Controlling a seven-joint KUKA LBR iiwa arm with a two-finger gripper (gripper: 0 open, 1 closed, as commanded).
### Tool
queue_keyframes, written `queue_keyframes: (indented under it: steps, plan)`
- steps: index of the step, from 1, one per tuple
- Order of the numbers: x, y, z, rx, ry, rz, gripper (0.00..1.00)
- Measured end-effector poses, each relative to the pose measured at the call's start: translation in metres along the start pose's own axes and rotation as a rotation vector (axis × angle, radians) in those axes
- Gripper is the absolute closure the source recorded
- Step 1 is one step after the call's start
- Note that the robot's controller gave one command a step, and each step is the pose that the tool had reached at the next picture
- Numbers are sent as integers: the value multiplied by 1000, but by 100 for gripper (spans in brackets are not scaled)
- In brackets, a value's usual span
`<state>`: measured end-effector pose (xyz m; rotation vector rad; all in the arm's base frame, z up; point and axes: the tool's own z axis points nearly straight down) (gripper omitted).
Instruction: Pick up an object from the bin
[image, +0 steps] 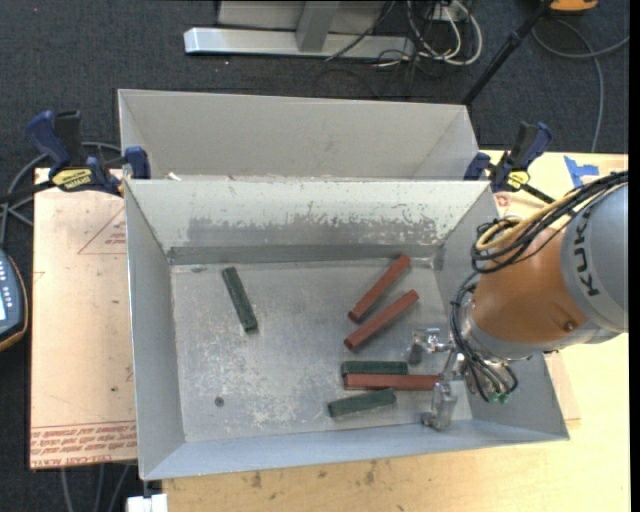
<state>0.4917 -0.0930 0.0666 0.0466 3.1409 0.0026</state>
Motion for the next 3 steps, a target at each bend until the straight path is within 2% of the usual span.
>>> queue_keyframes:
  steps: [1, 2, 3]
  plan:
    - [-1, 0, -4, 1, -2, -1, 100]
    - [-13, 11, -63, 1, -6, 169, 100]
    - [-29, 20, -180, 1, -12, 191, 100]
